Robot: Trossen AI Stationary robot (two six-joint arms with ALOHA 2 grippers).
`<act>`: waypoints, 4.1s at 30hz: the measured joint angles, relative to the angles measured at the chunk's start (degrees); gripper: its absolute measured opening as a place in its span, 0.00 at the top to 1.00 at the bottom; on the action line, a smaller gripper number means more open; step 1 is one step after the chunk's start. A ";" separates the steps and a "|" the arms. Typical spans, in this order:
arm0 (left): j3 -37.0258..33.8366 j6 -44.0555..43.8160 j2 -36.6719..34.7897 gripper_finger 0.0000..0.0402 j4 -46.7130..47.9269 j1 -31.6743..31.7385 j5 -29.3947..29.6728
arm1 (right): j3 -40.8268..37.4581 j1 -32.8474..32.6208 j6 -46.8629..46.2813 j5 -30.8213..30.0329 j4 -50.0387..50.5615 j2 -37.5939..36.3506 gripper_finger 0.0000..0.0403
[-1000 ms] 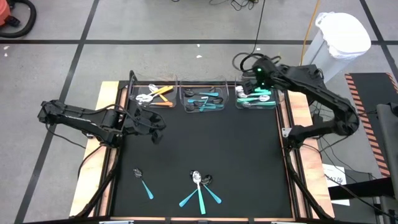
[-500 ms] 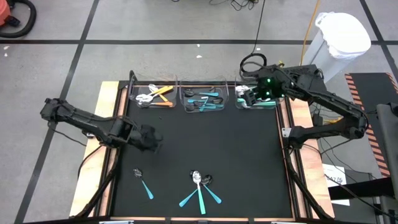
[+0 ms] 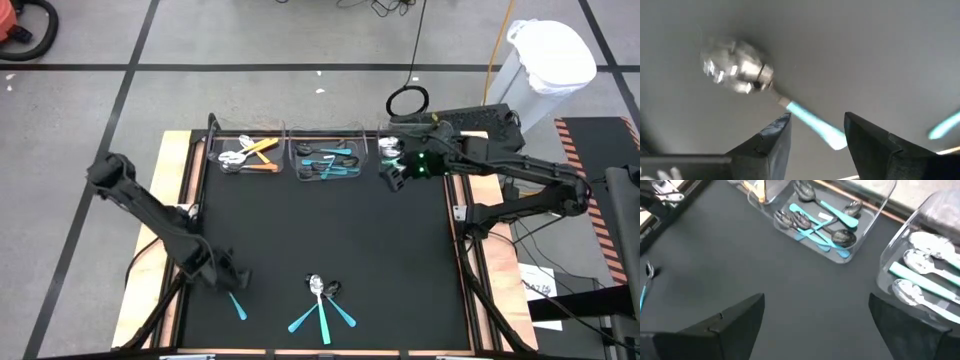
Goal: Sort silverware by color (type)
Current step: Put the light blue spoon into the middle transparent bin
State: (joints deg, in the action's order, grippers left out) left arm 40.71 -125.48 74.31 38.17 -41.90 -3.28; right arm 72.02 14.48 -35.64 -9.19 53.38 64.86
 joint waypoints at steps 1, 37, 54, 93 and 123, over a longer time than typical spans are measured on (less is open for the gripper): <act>0.00 -0.32 1.48 0.55 -1.03 -0.26 -1.85 | -0.97 -0.17 -0.26 0.01 -0.72 -0.02 0.13; 2.57 18.69 8.92 0.98 0.58 2.60 -0.07 | -9.19 -0.40 -3.96 4.95 -9.24 -0.76 0.13; 19.62 106.75 4.37 0.99 9.98 41.35 11.33 | -9.19 -4.89 -12.73 4.48 -14.21 -0.76 0.13; 54.86 150.05 35.84 0.70 -4.45 72.36 11.98 | -9.19 -15.34 -33.35 -10.29 -8.73 -0.26 0.13; 54.84 122.37 17.12 0.57 13.18 63.08 6.81 | -9.19 -22.27 -15.13 -0.95 -33.61 15.54 0.13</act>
State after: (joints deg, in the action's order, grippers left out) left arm 95.55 -3.11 91.42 51.35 21.17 3.54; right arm 62.83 -7.79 -50.77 -10.14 19.77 80.40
